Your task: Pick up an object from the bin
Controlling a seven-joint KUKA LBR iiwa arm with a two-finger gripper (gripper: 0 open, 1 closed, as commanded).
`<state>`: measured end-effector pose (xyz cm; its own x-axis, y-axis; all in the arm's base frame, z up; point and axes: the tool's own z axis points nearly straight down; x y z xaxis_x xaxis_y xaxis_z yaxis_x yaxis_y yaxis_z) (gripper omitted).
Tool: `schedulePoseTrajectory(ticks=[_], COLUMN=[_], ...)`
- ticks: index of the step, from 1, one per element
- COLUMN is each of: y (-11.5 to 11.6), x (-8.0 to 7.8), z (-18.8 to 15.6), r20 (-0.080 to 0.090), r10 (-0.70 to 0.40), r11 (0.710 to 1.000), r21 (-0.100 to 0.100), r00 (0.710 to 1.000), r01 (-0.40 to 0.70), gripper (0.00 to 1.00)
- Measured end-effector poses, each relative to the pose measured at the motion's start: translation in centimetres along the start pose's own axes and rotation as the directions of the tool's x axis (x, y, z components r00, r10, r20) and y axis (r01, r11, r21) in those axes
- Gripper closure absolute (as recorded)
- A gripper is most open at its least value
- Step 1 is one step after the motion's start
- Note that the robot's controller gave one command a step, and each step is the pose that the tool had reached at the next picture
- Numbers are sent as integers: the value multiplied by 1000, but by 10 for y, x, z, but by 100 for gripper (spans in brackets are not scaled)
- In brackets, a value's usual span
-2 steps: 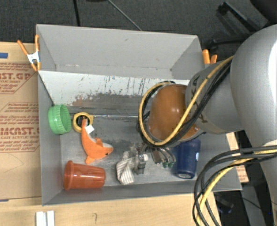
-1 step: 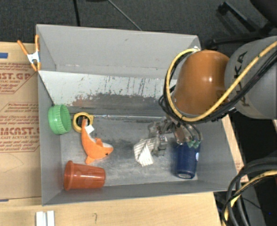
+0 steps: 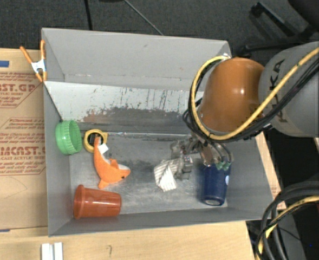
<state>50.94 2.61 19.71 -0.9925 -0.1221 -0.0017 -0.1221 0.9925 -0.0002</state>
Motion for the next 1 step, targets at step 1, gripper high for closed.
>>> schedulePoseTrajectory(ticks=[1], y=[2], x=[-10], z=[-32], r20=[-2], r10=[-5], r11=[1000], r21=[0], r00=[1000], r01=[5], gripper=[100])
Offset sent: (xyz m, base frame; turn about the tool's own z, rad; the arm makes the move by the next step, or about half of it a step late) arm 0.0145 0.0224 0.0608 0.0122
